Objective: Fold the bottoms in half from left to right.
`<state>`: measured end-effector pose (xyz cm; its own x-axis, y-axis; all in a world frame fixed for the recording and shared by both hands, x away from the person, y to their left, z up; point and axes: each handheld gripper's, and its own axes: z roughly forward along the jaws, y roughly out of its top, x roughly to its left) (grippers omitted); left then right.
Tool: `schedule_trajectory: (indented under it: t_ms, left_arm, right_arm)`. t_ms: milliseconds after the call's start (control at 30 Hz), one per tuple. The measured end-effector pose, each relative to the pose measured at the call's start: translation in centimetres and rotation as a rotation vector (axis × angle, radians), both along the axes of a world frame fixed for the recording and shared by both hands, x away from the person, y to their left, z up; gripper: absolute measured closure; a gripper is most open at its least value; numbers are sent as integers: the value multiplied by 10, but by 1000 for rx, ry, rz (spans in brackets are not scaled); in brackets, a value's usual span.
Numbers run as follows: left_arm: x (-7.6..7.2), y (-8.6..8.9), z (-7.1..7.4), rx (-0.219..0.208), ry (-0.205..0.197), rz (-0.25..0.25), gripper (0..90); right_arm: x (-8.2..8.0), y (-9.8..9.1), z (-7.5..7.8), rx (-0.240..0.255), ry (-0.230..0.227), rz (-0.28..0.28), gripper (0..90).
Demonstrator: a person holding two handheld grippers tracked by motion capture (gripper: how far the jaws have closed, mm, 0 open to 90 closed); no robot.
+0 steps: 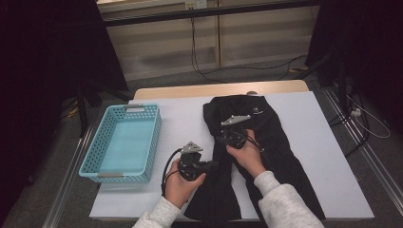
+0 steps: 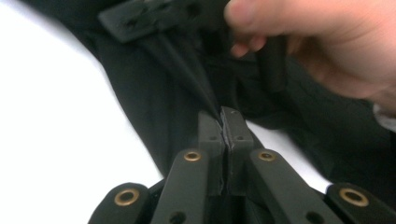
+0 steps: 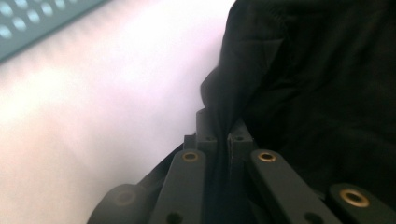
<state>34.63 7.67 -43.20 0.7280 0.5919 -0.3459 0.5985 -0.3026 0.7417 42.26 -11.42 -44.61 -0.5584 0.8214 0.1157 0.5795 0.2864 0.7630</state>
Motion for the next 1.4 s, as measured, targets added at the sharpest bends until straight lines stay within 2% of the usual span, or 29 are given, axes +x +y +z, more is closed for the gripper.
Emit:
schedule_trajectory:
  t_ms: [33, 100, 233, 300, 367, 433, 500, 600, 733, 867, 1000, 1067, 1100, 1167, 1267, 1333, 1400]
  left_arm:
    - [0, -1, 0, -6, -2, 1, 883]
    - [0, -4, 0, -10, -5, -8, 884]
    - [0, -11, -1, -14, -11, -25, 868]
    - [1, -13, -5, 14, -7, -44, 822]
    - [2, -13, -9, 25, -10, -54, 747]
    - [4, -12, -13, 61, -28, -64, 606]
    - [6, -9, -16, 79, -22, -66, 501]
    - [6, -4, -21, 92, -8, -71, 407]
    - [4, 0, -25, 117, 9, -85, 379]
    - [1, 0, -28, 117, -1, -91, 402]
    - [-2, -3, -29, 123, -5, -112, 472]
    - [-3, -4, -29, 127, 1, -109, 555]
    - [-3, -4, -28, 121, 21, -128, 611]
    - [-4, -6, -29, 120, 25, -123, 665]
    - [-4, -7, -30, 108, 67, -124, 785]
    - [-4, -8, -30, 86, 91, -107, 879]
    - [-3, -7, -28, 88, 91, -100, 891]
  right_arm:
    - [-2, -6, 5, 10, -14, -9, 876]
    - [-5, -16, 10, 22, -13, -19, 877]
    - [-15, -32, 12, 8, -17, -36, 878]
    - [-20, -39, 10, -3, -18, -45, 878]
    - [-23, -47, 6, 6, -7, -52, 878]
    - [-25, -54, 3, 12, -3, -62, 877]
    - [-26, -59, 0, 18, 3, -70, 875]
    - [-27, -64, -2, 40, 1, -82, 869]
    - [-28, -69, -3, 43, -3, -95, 856]
    - [-29, -73, -5, 32, -5, -100, 843]
    - [-26, -73, -7, 24, -8, -107, 836]
    - [-26, -73, -8, 23, -7, -109, 830]
    - [-25, -74, -8, 19, -9, -111, 825]
    - [-25, -74, -8, 17, -10, -115, 820]
    - [-23, -74, -8, 10, -6, -119, 794]
    - [-21, -73, -9, -5, -15, -122, 753]
    - [-18, -71, -8, -25, -31, -120, 700]
